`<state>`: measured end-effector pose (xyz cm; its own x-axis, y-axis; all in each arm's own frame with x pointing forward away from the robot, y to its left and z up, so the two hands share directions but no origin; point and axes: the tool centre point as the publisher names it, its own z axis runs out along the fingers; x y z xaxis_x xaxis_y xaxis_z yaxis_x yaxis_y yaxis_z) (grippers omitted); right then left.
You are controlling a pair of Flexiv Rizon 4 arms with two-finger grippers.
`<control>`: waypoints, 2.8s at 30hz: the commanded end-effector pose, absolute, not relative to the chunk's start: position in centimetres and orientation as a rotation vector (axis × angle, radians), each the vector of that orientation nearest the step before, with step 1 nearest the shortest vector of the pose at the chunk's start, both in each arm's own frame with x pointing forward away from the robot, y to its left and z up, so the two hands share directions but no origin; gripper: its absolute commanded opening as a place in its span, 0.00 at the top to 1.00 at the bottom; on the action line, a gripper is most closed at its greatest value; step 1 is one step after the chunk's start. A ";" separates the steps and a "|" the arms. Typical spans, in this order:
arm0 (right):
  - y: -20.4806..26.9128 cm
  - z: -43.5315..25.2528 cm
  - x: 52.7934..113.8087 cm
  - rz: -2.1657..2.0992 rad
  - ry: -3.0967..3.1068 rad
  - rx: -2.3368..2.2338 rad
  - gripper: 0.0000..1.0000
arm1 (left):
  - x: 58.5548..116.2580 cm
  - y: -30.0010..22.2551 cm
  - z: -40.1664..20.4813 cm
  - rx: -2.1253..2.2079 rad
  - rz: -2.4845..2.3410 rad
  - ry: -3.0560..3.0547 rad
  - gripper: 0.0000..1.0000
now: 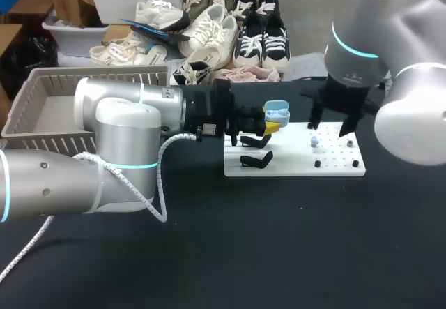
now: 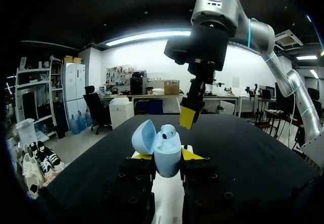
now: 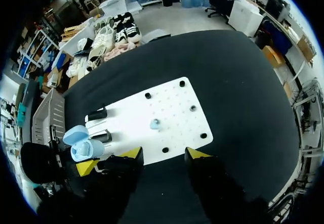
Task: Pick up each earbud case from the left stands, insert the matching earbuds, close the lid, and place the case in the box.
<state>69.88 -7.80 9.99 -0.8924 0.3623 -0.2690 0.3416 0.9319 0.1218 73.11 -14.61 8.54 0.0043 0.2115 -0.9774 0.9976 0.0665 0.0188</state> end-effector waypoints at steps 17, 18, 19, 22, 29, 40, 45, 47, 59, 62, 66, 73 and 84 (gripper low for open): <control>-7.5 6.5 73.3 0.195 2.792 0.818 0.47 | 73.1 -14.6 8.5 1.314 -1.040 1.385 1.00; -7.5 6.3 73.4 0.195 2.791 0.819 0.47 | 73.1 -14.6 8.5 1.314 -1.040 1.385 1.00; -7.5 6.1 73.6 0.200 2.789 0.828 0.47 | 73.1 -14.6 8.5 1.314 -1.040 1.385 1.00; -7.4 5.6 74.0 0.200 2.783 0.849 0.49 | 73.1 -14.6 8.5 1.314 -1.040 1.385 1.00; -6.9 4.9 74.4 0.169 2.768 0.864 0.50 | 73.1 -14.6 8.5 1.314 -1.040 1.385 1.00; -5.9 4.7 74.6 0.107 2.721 0.864 0.48 | 73.1 -14.6 8.5 1.314 -1.040 1.385 1.00; -6.0 4.6 74.7 0.094 2.709 0.877 0.49 | 73.1 -14.6 8.5 1.314 -1.040 1.385 1.00; -6.0 4.5 74.8 0.084 2.707 0.882 0.49 | 73.1 -14.6 8.5 1.314 -1.040 1.385 1.00; -5.9 4.0 74.9 0.069 2.709 0.903 0.51 | 73.1 -14.6 8.5 1.314 -1.040 1.385 1.00; -6.0 3.9 75.0 0.067 2.711 0.908 0.51 | 73.1 -14.6 8.5 1.314 -1.040 1.385 1.00; -6.0 3.9 75.1 0.064 2.714 0.913 0.52 | 73.1 -14.6 8.5 1.314 -1.040 1.385 1.00; -6.1 3.9 75.2 0.071 2.713 0.915 0.53 | 72.8 -14.5 8.7 1.314 -1.037 1.361 1.00; -6.8 3.8 75.2 0.064 2.706 0.942 0.53 | 72.4 -13.8 8.9 1.300 -1.010 1.353 1.00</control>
